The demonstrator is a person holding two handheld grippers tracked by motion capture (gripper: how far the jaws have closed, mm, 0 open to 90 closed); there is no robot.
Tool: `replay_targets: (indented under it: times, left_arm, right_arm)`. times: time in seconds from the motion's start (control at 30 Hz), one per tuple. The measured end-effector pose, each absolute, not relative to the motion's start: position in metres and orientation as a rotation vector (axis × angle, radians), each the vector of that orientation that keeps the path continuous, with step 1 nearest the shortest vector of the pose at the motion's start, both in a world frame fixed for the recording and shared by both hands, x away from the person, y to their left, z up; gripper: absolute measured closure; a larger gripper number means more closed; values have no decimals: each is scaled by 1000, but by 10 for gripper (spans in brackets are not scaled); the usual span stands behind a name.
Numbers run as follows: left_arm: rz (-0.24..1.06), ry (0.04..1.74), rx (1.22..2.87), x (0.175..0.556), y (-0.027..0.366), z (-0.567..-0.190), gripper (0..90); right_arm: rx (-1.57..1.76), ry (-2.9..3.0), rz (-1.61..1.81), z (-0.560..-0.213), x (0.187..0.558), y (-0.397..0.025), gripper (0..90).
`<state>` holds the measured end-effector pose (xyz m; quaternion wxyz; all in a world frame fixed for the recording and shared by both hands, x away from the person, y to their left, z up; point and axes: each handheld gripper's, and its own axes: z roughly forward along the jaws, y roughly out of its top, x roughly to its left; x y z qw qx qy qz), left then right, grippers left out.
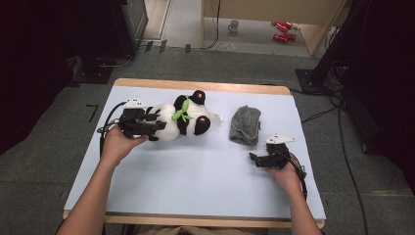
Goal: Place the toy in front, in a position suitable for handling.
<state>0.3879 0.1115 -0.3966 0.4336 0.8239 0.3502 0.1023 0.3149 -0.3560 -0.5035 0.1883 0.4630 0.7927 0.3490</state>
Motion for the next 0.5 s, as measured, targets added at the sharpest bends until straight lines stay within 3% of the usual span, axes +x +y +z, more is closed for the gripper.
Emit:
replay_targets:
  times: [0.2, 0.5]
  left_arm:
    - [225, 832, 2029, 393, 103, -391, 416]
    - [195, 820, 2012, 405, 89, -386, 446]
  right_arm:
    - [1305, 2230, 981, -503, 315, -356, 128]
    - [1303, 2229, 982, -504, 315, -356, 128]
